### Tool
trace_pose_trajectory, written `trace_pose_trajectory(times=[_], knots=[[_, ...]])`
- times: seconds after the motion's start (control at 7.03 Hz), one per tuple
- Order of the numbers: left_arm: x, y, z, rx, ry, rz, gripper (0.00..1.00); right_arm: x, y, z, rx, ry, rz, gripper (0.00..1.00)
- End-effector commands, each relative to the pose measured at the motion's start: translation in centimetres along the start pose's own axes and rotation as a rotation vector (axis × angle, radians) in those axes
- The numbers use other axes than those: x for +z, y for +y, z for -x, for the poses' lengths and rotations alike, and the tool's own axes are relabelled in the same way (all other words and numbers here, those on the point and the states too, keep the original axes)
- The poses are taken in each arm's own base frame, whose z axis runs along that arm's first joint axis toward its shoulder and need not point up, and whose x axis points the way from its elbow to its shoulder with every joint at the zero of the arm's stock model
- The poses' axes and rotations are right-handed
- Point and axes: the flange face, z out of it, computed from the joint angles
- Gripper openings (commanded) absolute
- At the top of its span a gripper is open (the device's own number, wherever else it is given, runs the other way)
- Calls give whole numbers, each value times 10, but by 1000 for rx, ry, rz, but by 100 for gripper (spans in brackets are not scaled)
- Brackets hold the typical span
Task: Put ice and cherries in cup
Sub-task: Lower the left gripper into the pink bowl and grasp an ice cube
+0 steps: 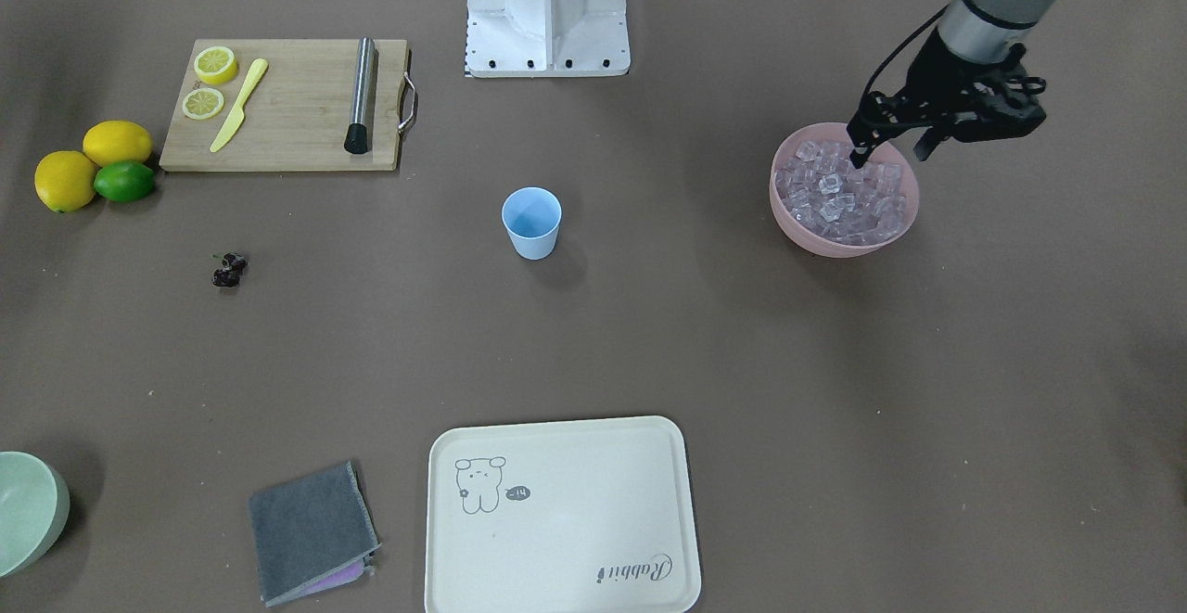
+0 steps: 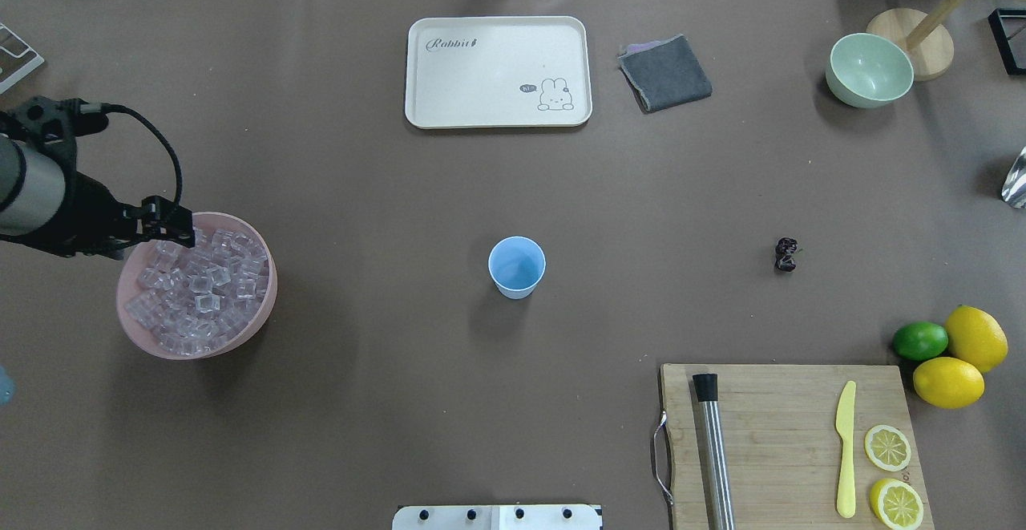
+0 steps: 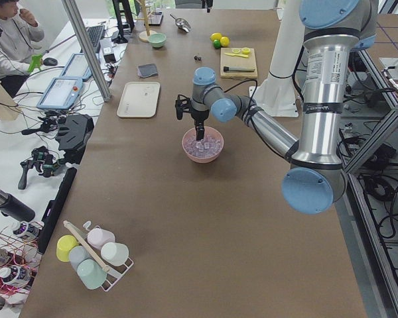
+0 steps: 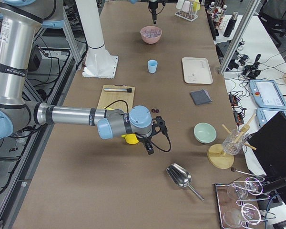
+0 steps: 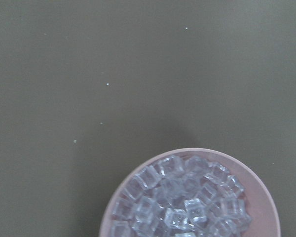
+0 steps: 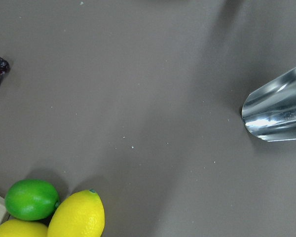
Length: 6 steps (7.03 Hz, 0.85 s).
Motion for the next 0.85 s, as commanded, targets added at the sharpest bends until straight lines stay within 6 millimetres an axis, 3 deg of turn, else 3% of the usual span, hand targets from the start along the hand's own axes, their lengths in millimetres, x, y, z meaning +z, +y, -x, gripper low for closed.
trace_pose_trajectory(times=[0.0,0.28,0.71], knots=[[40,11,-15,6,-47,11,67,2,0,0,1,-1,4,99],[53,13,-14,9,-65,18,62,2,0,0,1,-1,4,99],[72,19,-16,29,-64,36,75,3,1,-1,2,-1,5,99]])
